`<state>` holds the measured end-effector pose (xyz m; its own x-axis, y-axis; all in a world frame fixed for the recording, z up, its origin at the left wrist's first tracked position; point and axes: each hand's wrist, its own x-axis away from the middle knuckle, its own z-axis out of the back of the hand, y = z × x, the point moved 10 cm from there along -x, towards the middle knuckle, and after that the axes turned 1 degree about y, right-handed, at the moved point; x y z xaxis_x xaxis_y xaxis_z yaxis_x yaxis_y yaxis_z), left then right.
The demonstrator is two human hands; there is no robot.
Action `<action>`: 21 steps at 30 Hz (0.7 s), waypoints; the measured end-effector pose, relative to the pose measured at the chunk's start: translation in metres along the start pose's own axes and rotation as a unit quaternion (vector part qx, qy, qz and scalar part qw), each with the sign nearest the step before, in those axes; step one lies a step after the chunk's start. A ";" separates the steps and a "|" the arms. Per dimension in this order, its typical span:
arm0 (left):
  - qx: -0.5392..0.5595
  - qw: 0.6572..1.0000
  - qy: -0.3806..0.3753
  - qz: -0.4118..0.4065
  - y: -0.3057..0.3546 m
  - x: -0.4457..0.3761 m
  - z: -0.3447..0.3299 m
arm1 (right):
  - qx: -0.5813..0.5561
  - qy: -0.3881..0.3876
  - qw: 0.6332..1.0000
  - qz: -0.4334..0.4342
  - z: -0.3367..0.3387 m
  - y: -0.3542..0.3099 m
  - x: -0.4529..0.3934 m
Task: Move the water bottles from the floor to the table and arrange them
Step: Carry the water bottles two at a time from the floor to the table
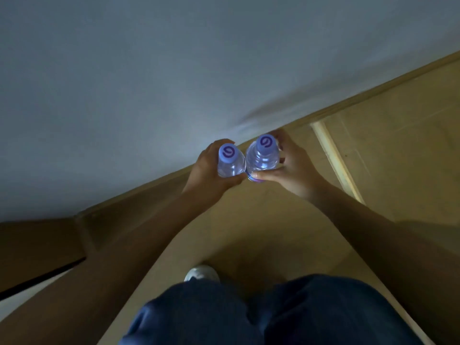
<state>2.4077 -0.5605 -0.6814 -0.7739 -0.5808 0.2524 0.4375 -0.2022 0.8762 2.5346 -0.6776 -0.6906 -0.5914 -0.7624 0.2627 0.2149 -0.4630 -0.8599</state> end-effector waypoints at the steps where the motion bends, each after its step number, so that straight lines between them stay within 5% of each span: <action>1: 0.000 1.000 0.002 0.002 0.019 0.010 0.011 | 0.001 -0.006 1.000 0.003 0.005 -0.022 0.008; 13: 0.012 0.998 0.019 0.056 0.268 0.158 0.180 | 0.009 -0.086 0.995 0.050 0.080 -0.330 0.124; 21: 0.007 0.993 0.117 0.021 0.392 0.270 0.283 | -0.007 -0.145 0.983 0.110 0.097 -0.486 0.198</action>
<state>2.2411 -0.5735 -0.1541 -0.6266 -0.7565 0.1871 0.4590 -0.1642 0.8731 2.3884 -0.6476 -0.1781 -0.2852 -0.9410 0.1819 0.3003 -0.2680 -0.9154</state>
